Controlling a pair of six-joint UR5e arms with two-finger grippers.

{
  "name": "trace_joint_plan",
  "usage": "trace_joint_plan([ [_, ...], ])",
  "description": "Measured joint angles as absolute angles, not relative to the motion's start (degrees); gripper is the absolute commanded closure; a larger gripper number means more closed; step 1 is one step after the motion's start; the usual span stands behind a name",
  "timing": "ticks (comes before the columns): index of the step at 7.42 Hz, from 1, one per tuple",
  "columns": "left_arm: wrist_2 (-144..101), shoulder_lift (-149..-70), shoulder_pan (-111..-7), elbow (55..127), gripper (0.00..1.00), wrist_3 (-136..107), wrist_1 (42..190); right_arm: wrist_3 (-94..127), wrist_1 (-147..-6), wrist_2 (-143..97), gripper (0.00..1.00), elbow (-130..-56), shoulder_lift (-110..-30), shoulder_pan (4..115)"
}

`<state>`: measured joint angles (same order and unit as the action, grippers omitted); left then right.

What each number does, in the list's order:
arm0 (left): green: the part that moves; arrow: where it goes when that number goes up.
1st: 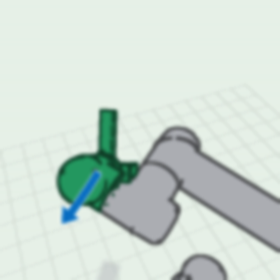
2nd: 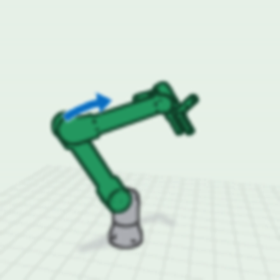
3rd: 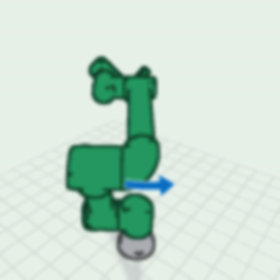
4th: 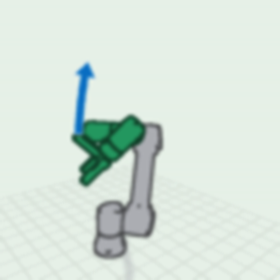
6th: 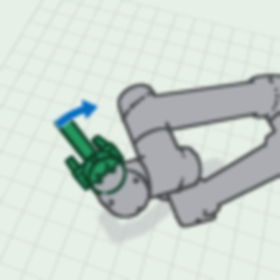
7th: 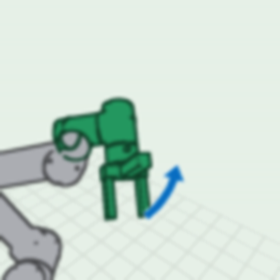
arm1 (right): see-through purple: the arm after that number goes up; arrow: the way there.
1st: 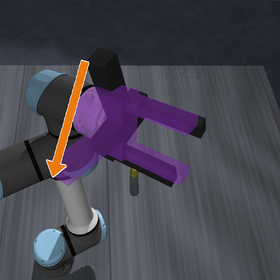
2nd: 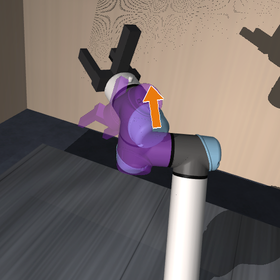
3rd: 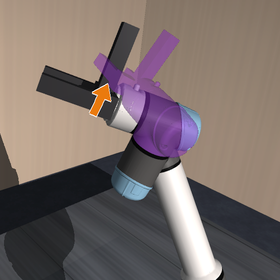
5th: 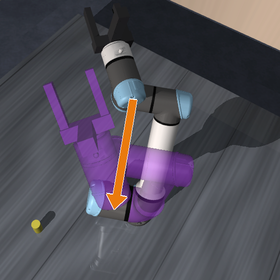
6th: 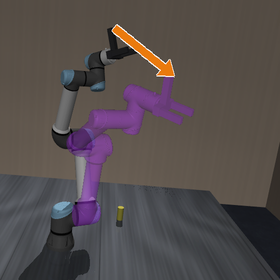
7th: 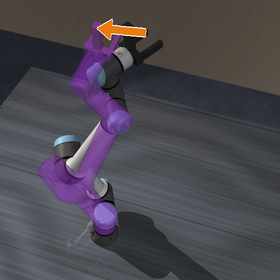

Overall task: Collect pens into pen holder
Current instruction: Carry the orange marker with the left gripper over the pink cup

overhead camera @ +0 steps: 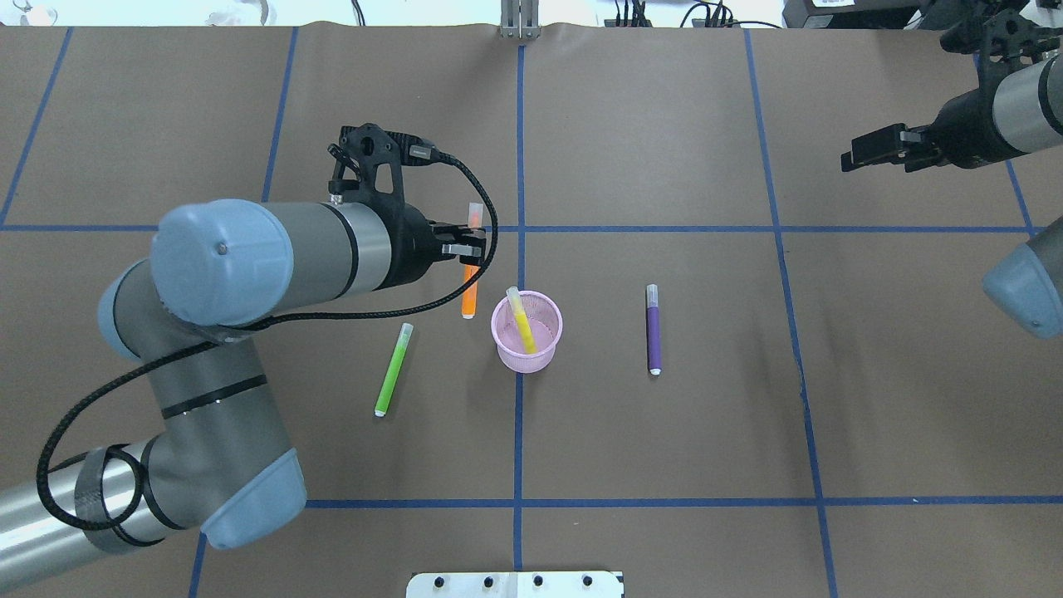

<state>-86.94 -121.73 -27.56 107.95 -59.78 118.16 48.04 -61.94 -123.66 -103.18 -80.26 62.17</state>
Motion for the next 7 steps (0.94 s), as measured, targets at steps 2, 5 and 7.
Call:
trace_joint_plan([
  [2, -77.1, -123.4, -22.0, 104.6, 1.00, -59.9, 121.3, 48.5, -62.0, -123.7, 0.01, -102.6, -79.8, 61.9],
  [5, -71.5, -124.7, -19.7, 99.5, 1.00, -56.8, 128.6, 49.0, -61.9, -123.7, 0.01, -102.0, -79.2, 61.7],
  [7, -71.2, -124.9, -19.5, 97.7, 0.83, -56.0, 130.0, 49.0, -61.9, -123.7, 0.01, -101.9, -79.1, 61.7],
])
